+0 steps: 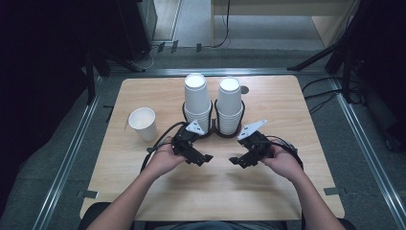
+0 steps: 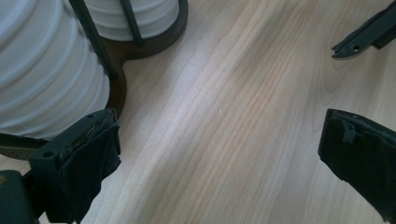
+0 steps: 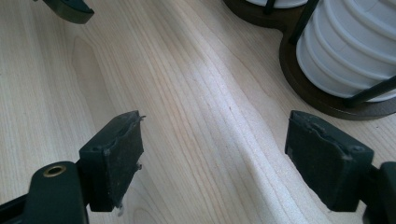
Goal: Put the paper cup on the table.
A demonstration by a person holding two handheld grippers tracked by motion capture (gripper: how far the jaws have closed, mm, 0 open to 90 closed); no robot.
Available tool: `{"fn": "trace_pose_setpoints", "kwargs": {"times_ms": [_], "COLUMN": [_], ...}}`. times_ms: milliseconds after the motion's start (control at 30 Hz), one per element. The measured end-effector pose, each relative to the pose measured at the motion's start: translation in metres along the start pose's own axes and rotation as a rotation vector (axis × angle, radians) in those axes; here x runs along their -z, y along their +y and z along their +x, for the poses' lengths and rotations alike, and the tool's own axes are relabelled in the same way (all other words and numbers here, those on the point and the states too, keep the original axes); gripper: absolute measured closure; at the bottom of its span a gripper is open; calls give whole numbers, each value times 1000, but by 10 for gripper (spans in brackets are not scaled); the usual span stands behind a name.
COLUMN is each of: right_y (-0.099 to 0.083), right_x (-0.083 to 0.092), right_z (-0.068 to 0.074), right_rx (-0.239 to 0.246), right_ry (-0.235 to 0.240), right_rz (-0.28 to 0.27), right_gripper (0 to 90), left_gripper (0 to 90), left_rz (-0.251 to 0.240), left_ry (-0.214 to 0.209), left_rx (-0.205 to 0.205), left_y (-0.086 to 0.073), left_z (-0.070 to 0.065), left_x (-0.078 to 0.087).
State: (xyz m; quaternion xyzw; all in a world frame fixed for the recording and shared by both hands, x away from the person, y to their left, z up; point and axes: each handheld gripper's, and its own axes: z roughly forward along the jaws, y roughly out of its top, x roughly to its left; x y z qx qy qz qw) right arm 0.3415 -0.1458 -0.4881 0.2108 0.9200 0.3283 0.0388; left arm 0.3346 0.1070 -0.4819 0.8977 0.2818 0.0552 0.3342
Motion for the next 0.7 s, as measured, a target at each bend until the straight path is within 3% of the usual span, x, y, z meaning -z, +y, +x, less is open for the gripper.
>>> {"fn": "trace_pose_setpoints", "kwargs": {"times_ms": [467,700], "right_y": [-1,-1], "right_x": [-2,-2], "right_z": [1,1], "right_rx": [7,35], "right_ry": [-5,-1], "right_rz": [14,14], "right_gripper": [192,210], "left_gripper": [0,0], "left_rz": [-6,25], "left_ry": [-7,16], "left_rx": [12,4], "left_y": [-1,-3], "left_z": [1,3], "left_x": [-1,-7]}}
